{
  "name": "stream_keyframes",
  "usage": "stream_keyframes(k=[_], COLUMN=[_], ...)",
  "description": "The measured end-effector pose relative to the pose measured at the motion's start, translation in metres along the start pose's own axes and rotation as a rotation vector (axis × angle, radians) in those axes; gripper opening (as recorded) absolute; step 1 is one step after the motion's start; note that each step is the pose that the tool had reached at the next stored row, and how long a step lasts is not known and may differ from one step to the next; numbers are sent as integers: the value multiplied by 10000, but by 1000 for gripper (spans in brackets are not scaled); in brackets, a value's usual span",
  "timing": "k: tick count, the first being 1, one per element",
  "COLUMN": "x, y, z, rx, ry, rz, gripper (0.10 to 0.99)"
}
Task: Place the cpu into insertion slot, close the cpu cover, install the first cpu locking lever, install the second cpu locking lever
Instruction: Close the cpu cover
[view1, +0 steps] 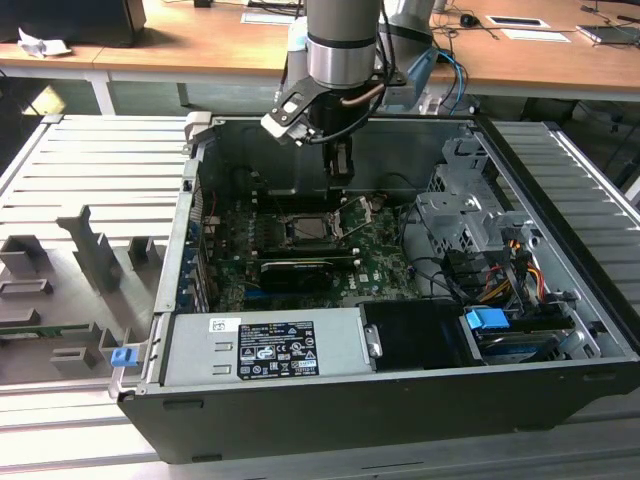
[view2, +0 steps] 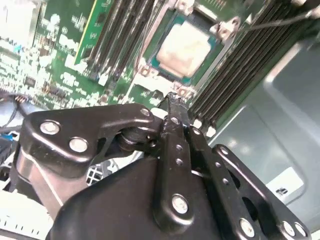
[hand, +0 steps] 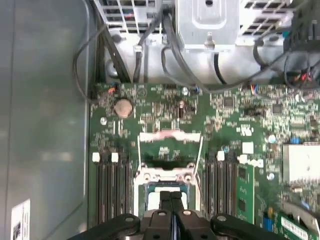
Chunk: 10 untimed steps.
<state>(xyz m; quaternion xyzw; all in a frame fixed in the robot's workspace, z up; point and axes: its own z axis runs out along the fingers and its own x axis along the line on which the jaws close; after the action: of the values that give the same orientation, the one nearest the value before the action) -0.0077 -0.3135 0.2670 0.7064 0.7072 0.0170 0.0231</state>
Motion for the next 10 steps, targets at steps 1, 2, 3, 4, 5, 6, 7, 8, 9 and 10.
stream_keyframes(k=[1,2,3,4,5,6,7,8,9,10], x=[0,0,0,-1,0,0,0,0,0,0], y=[44,75,95,109,123,139,151,169,177,185], z=[5,10,14,16,21,28,32,42,49,55], rx=[0,1,1,0,-2,-3,-2,-1,-1,-1], ry=[-1,-2,-1,1,7,13,12,12,12,11], rz=[-1,-8,-32,-97,-184,-241,-247,-247,-247,-247], gripper=[106,106,106,106,106,106,106,106,106,106])
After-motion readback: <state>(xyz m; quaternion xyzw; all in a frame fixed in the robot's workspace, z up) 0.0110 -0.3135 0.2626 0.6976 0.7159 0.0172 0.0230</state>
